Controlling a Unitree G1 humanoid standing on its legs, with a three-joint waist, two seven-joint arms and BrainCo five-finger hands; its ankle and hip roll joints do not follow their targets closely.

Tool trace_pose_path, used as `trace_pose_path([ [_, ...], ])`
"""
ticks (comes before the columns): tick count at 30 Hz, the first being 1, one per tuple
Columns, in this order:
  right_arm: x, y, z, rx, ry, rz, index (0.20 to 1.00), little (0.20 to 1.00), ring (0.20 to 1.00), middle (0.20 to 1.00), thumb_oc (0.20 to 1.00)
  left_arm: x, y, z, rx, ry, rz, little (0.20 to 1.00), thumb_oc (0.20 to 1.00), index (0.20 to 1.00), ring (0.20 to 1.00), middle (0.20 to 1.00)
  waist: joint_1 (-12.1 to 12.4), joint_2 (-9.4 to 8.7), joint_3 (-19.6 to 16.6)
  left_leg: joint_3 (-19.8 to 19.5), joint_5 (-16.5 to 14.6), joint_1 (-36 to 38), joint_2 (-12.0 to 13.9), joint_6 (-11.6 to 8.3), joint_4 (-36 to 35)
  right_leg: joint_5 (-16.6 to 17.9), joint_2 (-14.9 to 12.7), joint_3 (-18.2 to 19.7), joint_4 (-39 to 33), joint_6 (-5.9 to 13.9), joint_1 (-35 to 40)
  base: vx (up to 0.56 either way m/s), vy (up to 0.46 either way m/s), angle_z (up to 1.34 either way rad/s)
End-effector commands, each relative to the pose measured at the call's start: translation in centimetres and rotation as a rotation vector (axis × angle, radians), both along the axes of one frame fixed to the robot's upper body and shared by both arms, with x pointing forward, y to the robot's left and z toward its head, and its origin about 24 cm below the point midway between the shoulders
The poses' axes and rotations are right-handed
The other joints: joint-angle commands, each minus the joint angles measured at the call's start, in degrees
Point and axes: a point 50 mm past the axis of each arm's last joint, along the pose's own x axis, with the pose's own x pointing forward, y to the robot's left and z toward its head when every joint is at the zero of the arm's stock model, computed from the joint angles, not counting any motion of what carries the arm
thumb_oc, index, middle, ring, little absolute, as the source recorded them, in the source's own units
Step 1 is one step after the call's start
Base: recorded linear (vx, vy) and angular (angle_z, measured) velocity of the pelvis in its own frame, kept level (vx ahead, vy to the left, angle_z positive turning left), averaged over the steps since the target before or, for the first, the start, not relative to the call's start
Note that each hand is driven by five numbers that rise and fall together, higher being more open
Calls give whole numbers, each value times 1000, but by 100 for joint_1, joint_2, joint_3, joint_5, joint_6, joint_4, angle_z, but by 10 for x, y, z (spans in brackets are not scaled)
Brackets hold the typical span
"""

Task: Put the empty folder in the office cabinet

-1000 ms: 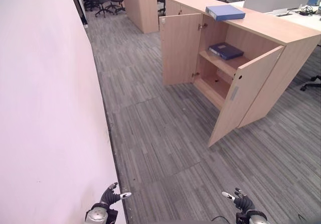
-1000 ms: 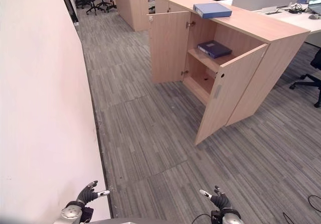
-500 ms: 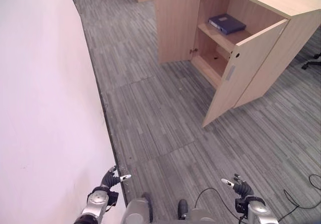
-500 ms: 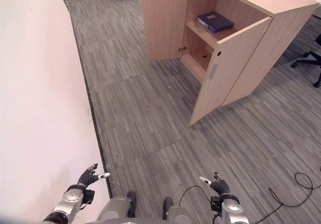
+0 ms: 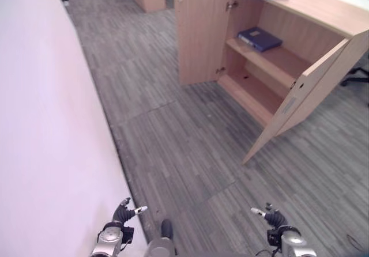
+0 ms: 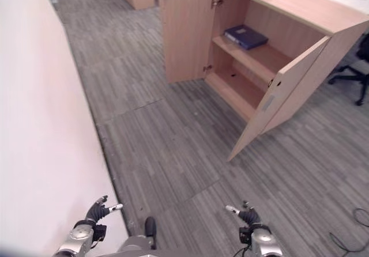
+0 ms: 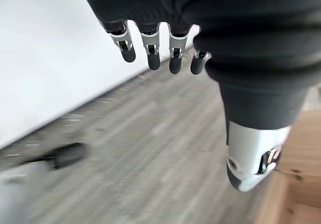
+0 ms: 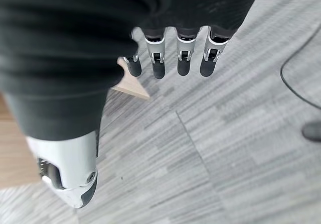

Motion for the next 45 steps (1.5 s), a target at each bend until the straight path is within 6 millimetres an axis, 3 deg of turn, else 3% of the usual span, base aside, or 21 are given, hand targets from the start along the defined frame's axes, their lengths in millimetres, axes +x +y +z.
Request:
trace_pose_path([
  [1,29,-18,19,-55,-107,23,1000,1000,1000,1000,1000,14,7,12,39,-65,-33,1000,1000,1000,1000,1000,68,217,-201,-292,122,-592,579,-764,186,-437,-143,-66,420,401,-152,79,198,2],
  [5,39,-11,22,-43,-135,39,1000,1000,1000,1000,1000,23,12,19,52,-95,-40,1000,1000,1000,1000,1000,27,192,-131,-181,-71,-561,487,-587,209,-61,-254,-166,995,401,-550,49,120,-10],
  [6,40,-9,22,-37,-136,43,1000,1000,1000,1000,1000,24,12,21,51,-109,-29,1000,1000,1000,1000,1000,72,164,-119,-211,-168,-579,421,-529,312,418,-370,-234,1237,401,-693,155,150,-39],
  [7,39,-8,21,-32,-135,41,1000,1000,1000,1000,1000,24,14,22,51,-112,-24,1000,1000,1000,1000,1000,86,51,-123,-288,-317,-551,262,-474,410,617,-376,-195,1057,401,-636,211,208,-31],
  [9,39,-10,22,-33,-142,35,1000,1000,1000,1000,1000,25,15,23,51,-121,-21,1000,1000,1000,1000,1000,106,-9,-146,-284,-464,-513,129,-403,460,431,-225,-164,798,401,-625,193,175,-5],
  [11,42,-13,25,-36,-156,23,1000,1000,1000,1000,1000,25,15,23,50,-119,-27,1000,1000,1000,1000,1000,57,-20,-128,-322,-682,-376,-62,-285,462,83,89,-138,520,343,-843,249,208,-6],
  [12,43,-14,26,-31,-163,10,1000,1000,1000,1000,1000,26,13,23,48,-113,-34,1000,1000,1000,1000,1000,-61,31,-102,-455,-856,-233,-230,-178,461,-1,499,-82,422,207,-1238,339,240,-10],
  [16,38,-18,25,-41,-159,-3,1000,1000,1000,1000,1000,27,10,21,60,-101,-59,1000,1000,1000,1000,1000,-536,162,138,-865,-1389,632,-633,19,304,480,1256,-207,283,180,-2105,359,120,20],
  [19,27,-23,21,-46,-136,-29,1000,1000,1000,1000,1000,25,6,19,50,-97,-72,1000,1000,1000,1000,1000,-727,215,101,-1082,-1587,1060,-747,-7,217,613,1308,-188,191,185,-2147,398,2,61],
  [23,7,-35,17,-60,-97,-69,1000,1000,1000,1000,1000,17,-1,12,36,-68,-87,1000,1000,1000,1000,1000,-911,402,-144,-1168,-1838,1520,-448,-285,237,711,1198,-314,172,141,-1996,395,-63,7],
  [25,5,-38,17,-65,-90,-73,1000,1000,1000,1000,1000,16,-3,11,30,-69,-88,1000,1000,1000,1000,1000,-944,450,-160,-1188,-1839,1505,-363,-342,336,673,1182,-374,208,112,-1967,216,-65,19],
  [26,5,-43,19,-72,-95,-83,1000,1000,1000,1000,1000,17,-5,11,16,-79,-74,1000,1000,1000,1000,1000,-1011,524,-153,-1182,-1720,1397,-204,-531,729,524,1177,-421,375,-7,-1957,211,-77,15],
  [28,7,-48,22,-88,-99,-84,1000,1000,1000,1000,1000,22,-8,14,1,-98,-75,1000,1000,1000,1000,1000,-993,529,4,-1135,-1275,1031,-92,-628,1494,342,1136,-489,504,-179,-1858,168,-111,4],
  [29,13,-50,25,-94,-120,-88,1000,1000,1000,1000,1000,26,-11,16,-7,-112,-72,1000,1000,1000,1000,1000,-974,474,105,-1183,-1024,699,-146,-666,2138,275,1104,-476,563,-278,-1804,90,-121,12],
  [31,16,-55,28,-108,-119,-89,1000,1000,1000,1000,1000,28,-14,16,-13,-116,-75,1000,1000,1000,1000,1000,-933,343,226,-1177,-886,243,-151,-637,3008,140,1010,-398,630,-443,-1699,121,-85,6],
  [33,16,-57,28,-114,-112,-90,1000,1000,1000,1000,1000,31,-19,16,-26,-122,-80,1000,1000,1000,1000,1000,-850,234,309,-1065,-870,-92,60,-556,3246,20,904,-343,625,-486,-1516,187,2,-23],
  [38,15,-60,29,-125,-112,-94,1000,1000,1000,1000,1000,33,-24,17,-42,-139,-89,1000,1000,1000,1000,1000,-648,182,244,-1025,-1017,-148,353,-534,1939,-104,759,-319,322,-300,-1034,269,122,-14],
  [39,18,-62,31,-137,-117,-95,1000,1000,1000,1000,1000,34,-25,17,-38,-138,-88,1000,1000,1000,1000,1000,-521,267,190,-1144,-511,-379,529,-746,1094,-142,800,-315,132,-198,-853,297,187,-16],
  [40,19,-62,31,-140,-120,-96,1000,1000,1000,1000,1000,34,-25,17,-36,-138,-92,1000,1000,1000,1000,1000,-439,283,197,-1188,-298,-522,593,-805,716,-180,805,-290,40,-168,-713,401,235,-4],
  [44,18,-63,29,-147,-100,-112,1000,1000,1000,1000,1000,32,-22,15,-30,-128,-80,1000,1000,1000,1000,1000,-253,195,250,-1297,-200,-1138,706,-949,103,-358,663,-229,-203,-93,-283,297,140,-35],
  [45,17,-60,26,-140,-83,-113,1000,1000,1000,1000,1000,27,-20,12,-23,-106,-68,1000,1000,1000,1000,1000,-182,208,235,-1225,-96,-1413,889,-1052,38,-475,596,-140,-317,-11,-66,362,253,-46],
])
